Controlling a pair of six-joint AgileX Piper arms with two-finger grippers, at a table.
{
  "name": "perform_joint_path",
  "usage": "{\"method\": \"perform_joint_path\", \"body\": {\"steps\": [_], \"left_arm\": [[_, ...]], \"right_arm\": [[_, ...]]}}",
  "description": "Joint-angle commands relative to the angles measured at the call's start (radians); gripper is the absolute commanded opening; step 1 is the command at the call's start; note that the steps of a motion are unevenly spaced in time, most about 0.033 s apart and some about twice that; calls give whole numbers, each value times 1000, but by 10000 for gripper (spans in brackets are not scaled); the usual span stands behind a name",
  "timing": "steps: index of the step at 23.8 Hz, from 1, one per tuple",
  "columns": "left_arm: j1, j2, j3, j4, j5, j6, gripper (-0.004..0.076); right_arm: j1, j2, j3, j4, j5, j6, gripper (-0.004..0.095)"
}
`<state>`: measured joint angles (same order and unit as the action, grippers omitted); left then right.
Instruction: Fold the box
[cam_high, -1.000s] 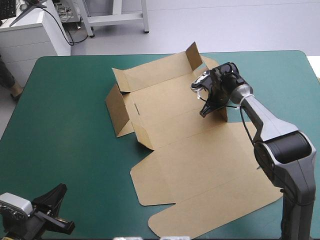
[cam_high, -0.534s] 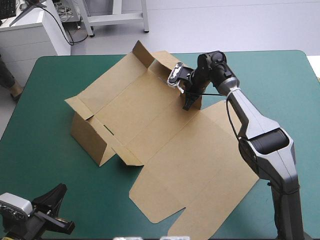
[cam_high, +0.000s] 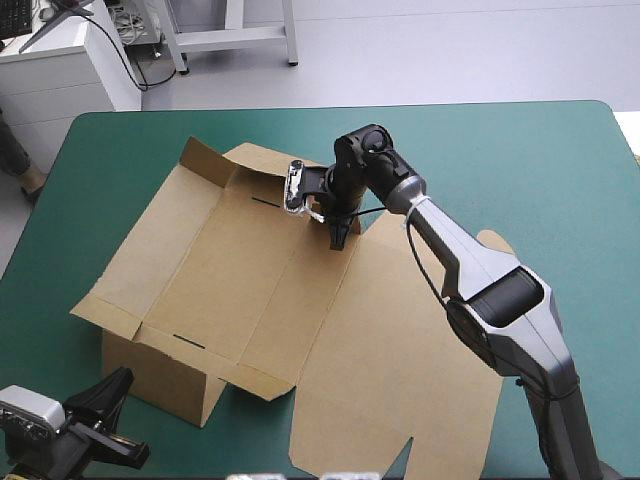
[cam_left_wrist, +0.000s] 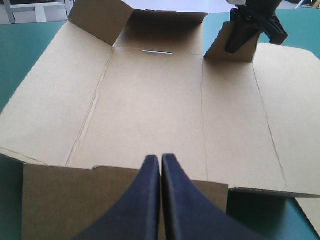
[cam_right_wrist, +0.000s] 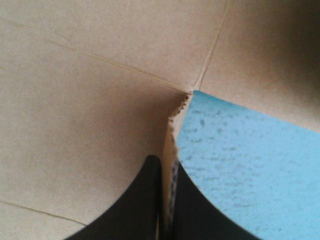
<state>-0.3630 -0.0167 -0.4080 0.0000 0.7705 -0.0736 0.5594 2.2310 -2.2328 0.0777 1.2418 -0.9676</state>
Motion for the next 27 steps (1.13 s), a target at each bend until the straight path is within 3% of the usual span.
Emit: {"method": "perform_joint_path", "body": {"steps": [1,6,14,18,23,27], "left_arm": [[2,0,-21,-7,-77,-2,-8],[2,0,-21,-7,-77,-2,-8],[2,0,-21,17,-78,-2,-8],[2,0,-21,17,-78,-2,-8],[2,0,-21,15,-78,-2,-8],[2,0,-21,15,-78,-2,-8]], "right_arm": [[5,-68,-23,-29,10,0,-19],[5,-114,177,-135,10,61,-19],[-4,-250,321,-137,10,34,-19],[-9,-303,337,-93,10,-40,-19],[-9,-293,337,41,-4,-180,-19],[-5,-267,337,-1,-77,-209,-19]]}}
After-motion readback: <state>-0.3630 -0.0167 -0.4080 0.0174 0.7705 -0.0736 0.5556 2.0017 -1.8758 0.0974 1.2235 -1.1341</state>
